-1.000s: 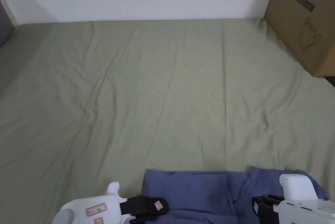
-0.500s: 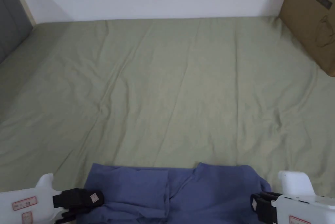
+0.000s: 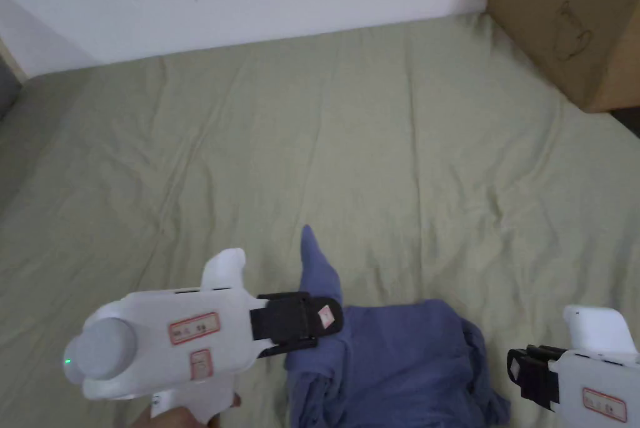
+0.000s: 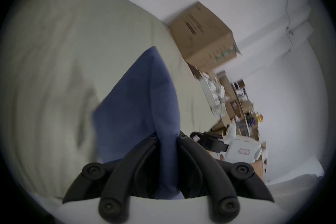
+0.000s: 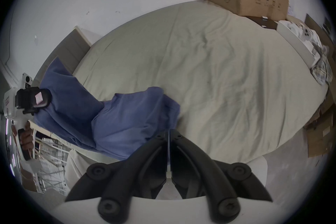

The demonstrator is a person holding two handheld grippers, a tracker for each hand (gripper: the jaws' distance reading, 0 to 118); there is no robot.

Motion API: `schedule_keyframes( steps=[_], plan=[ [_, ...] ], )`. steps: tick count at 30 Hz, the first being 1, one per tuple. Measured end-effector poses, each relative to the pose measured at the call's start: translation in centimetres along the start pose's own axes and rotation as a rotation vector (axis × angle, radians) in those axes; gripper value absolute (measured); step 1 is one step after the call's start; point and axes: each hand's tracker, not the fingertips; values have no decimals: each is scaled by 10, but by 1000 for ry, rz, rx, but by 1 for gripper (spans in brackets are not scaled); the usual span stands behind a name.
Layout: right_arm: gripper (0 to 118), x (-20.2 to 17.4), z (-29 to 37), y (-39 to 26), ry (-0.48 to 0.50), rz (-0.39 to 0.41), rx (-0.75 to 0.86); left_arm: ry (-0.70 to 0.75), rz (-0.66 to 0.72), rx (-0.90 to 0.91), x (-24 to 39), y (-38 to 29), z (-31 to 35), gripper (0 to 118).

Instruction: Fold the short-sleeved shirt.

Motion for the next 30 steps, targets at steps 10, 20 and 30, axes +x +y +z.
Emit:
schedule_keyframes(
  steps=[10,20,30],
  plan=[
    [3,45,10,-19,-71,-82,-8,59,-48,-292,32,-45,-151,112],
    [3,58,6,-22,-65,-126,-5,297,20,-78,-13,-8,-85,6],
    [3,61,4,-27,-62,-131,-19,82,62,-276,7,-56,-161,2]
  ],
)
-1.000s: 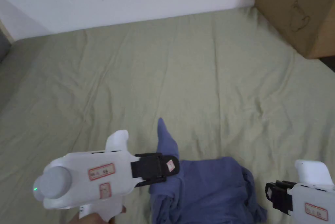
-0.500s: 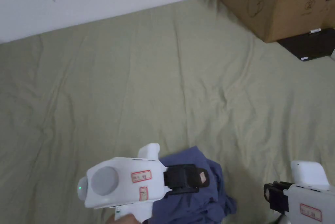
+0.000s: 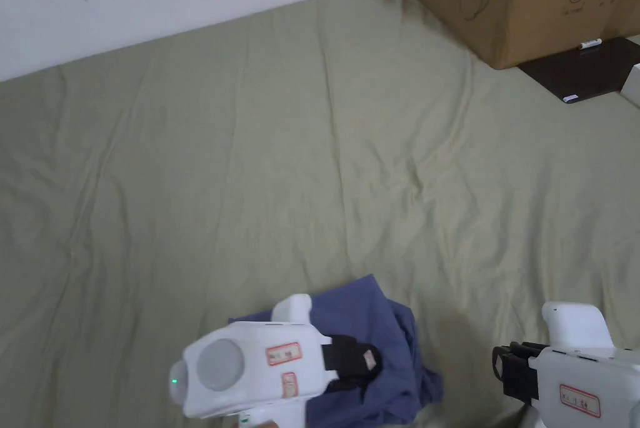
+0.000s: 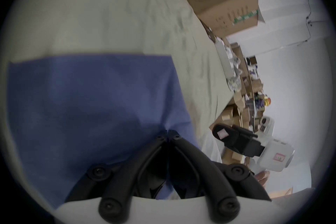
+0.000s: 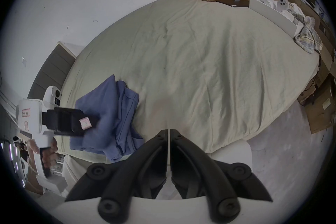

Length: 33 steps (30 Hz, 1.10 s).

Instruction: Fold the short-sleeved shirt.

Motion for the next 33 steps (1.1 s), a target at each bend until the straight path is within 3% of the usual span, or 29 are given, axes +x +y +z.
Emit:
schedule_keyframes(
  steps=[4,7,9,14,17,22,24,25,26,27,28,30,33],
  plan=[
    [3,4,3,0,-16,-7,1,-79,14,-85,19,-17,-27,2],
    [3,6,6,1,-22,-15,6,-60,-86,-176,35,-37,-45,2],
    [3,5,8,3,-30,-8,11,-16,-113,-167,39,-44,-47,2],
    [3,-8,12,14,-15,33,25,-157,-3,-6,26,-29,25,2],
    [3,-32,6,25,19,108,28,-175,44,140,1,-19,84,2],
    [3,-92,-17,40,105,288,-3,-71,114,310,-66,-21,154,2],
    [3,-114,-35,42,118,328,-48,-26,147,334,-88,-28,169,17],
    [3,-124,-46,42,110,346,-83,-28,151,338,-96,-34,175,38],
    [3,-132,-57,41,104,371,-113,-20,158,335,-104,-38,179,73],
    [3,-139,-68,38,90,402,-144,-16,183,328,-114,-40,179,91],
    [3,-144,-77,34,59,444,-158,-21,202,319,-122,-41,177,98],
    [3,-150,-92,27,-18,531,-168,-40,277,316,-137,-41,176,97],
    [3,-146,-91,32,12,492,-169,-84,322,324,-153,-35,159,98]
  ],
)
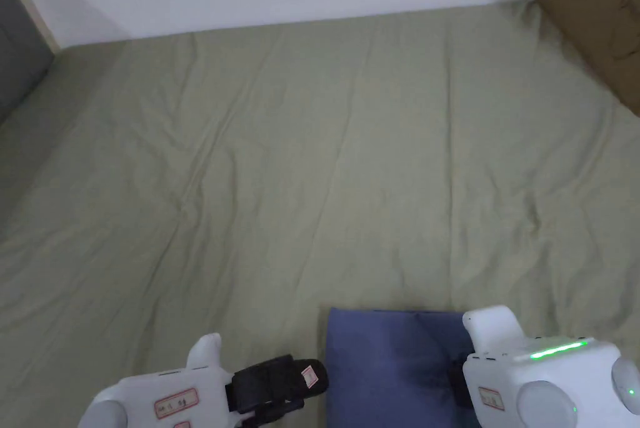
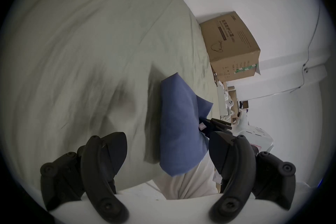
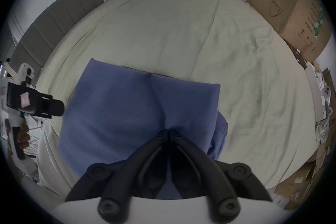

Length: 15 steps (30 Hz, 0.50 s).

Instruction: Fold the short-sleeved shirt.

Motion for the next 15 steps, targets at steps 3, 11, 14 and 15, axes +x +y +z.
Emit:
schedule_keyframes(
  steps=[3,11,14,15],
  plan=[
    [3,10,0,4,45,-58,-10,-22,18,-45,-4,6,-29,100],
    [3,8,0,3,40,-62,-14,-181,3,-173,16,21,-76,101],
    [3,4,5,6,9,-55,-22,-57,6,-208,11,13,-104,23],
    [3,3,8,7,3,-49,-20,-133,17,-215,5,16,-99,23]
  ],
)
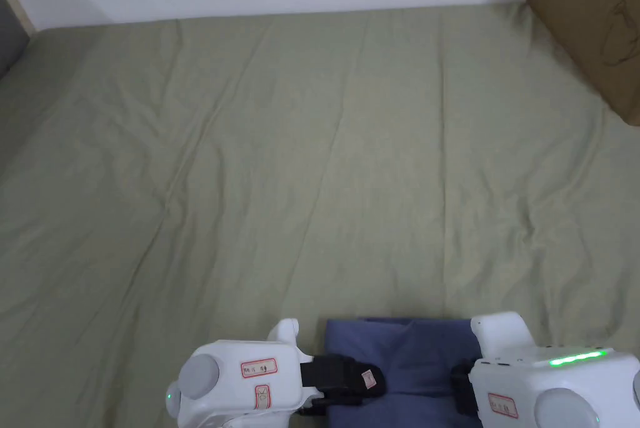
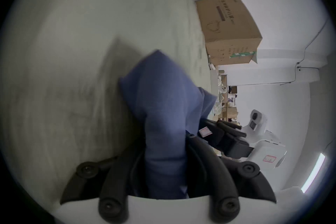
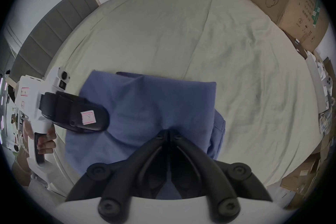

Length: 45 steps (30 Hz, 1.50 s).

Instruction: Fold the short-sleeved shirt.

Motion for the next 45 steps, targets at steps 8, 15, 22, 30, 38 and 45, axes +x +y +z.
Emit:
schedule_keyframes(
  steps=[8,15,22,30,38,45],
  plan=[
    [3,-17,36,17,43,-35,91,42,-57,92,-8,23,105,23],
    [3,-51,27,39,90,-21,127,394,-44,241,-68,82,270,23],
    [3,-74,0,56,84,24,88,891,8,269,-127,134,400,23],
    [3,-95,-13,66,70,24,66,1339,-4,284,-177,166,453,39],
    [3,-99,-15,70,55,27,71,1342,-28,399,-143,158,449,103],
    [3,-92,-2,59,55,36,98,1201,-188,539,-41,131,416,7]
  ],
)
